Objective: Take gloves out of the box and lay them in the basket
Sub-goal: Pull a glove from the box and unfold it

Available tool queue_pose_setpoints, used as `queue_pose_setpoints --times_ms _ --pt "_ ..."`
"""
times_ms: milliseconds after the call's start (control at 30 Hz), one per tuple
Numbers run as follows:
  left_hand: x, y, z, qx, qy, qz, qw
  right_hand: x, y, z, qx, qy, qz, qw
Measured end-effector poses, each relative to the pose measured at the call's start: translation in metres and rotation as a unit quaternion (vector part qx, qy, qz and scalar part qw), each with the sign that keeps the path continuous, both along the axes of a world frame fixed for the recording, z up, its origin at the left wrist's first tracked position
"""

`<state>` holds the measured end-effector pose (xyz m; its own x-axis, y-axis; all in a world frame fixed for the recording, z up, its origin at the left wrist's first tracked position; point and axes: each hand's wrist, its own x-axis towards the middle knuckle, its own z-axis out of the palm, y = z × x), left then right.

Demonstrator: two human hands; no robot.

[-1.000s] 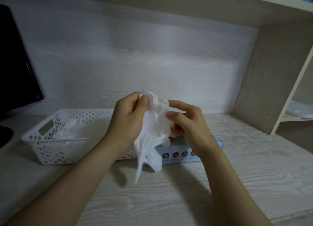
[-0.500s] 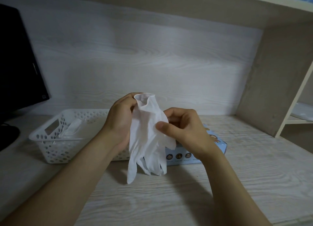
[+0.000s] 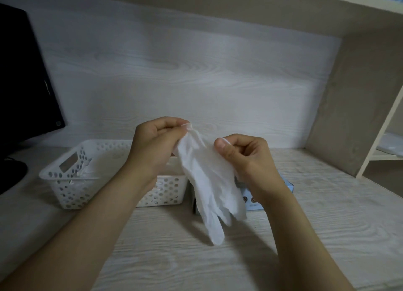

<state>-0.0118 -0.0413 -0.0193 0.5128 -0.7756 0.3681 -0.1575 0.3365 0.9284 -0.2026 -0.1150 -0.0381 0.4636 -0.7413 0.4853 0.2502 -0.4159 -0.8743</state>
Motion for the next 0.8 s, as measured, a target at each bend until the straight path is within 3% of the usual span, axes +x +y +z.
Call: queue_pose_setpoints --times_ms 167,333,433,667,800 --pt "0.01 -0.007 -0.001 -0.005 0.004 0.031 1.0 0.0 -0.005 -0.001 0.012 -0.032 -0.011 0.999" --pt "0.006 -0.004 -0.003 0.07 -0.078 -0.056 0.993 0.004 -0.004 0.0 0.012 -0.043 -0.067 0.997" --pt "0.003 0.001 -0.006 0.052 -0.13 -0.088 0.986 0.005 -0.005 -0.001 0.014 -0.033 -0.095 0.995" --pt "0.006 -0.004 -0.003 -0.015 -0.119 0.015 0.993 0.005 0.0 0.001 0.022 0.017 -0.06 0.998" --pt "0.016 -0.006 -0.005 -0.065 -0.219 0.126 0.965 0.011 0.003 0.002 0.032 0.036 -0.023 0.999"
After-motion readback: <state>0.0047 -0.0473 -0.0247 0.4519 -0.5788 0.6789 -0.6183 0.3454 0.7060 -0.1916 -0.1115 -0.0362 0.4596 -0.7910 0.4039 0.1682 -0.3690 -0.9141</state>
